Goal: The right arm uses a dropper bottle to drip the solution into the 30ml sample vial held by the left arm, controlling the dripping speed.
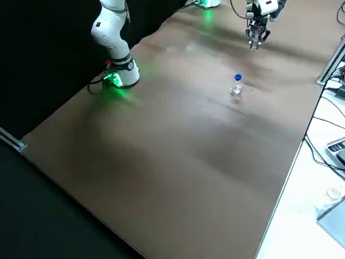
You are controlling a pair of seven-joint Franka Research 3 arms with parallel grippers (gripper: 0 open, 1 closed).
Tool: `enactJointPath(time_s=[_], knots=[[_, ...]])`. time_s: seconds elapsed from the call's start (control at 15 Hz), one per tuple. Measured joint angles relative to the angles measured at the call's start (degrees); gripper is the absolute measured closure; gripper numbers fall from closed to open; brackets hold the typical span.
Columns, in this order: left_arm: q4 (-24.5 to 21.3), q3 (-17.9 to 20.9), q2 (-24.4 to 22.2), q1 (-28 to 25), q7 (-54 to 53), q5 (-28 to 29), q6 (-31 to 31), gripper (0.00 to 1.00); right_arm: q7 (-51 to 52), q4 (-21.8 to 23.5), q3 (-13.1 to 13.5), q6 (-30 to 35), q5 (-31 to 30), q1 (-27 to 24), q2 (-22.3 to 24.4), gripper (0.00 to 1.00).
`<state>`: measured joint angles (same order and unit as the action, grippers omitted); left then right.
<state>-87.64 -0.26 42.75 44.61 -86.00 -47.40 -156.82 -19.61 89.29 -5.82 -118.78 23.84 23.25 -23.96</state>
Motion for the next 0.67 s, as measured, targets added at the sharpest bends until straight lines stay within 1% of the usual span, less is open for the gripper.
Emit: enactJointPath(time_s=[0.27,0.4,0.67], knots=[[0.0,0.0,0.0,0.0,0.02,0.0,0.0,0.69,0.01,0.0,0.03,-0.1,-0.01,0.02,-0.09,0.85],[0.0,0.0,0.0,0.0,0.03,0.0,0.0,0.69,0.02,0.0,0.04,-0.1,-0.03,0.02,-0.09,0.94],[0.0,0.0,0.0,0.0,0.06,0.0,0.0,0.69,0.03,0.0,0.06,-0.13,-0.04,0.02,-0.09,0.94]])
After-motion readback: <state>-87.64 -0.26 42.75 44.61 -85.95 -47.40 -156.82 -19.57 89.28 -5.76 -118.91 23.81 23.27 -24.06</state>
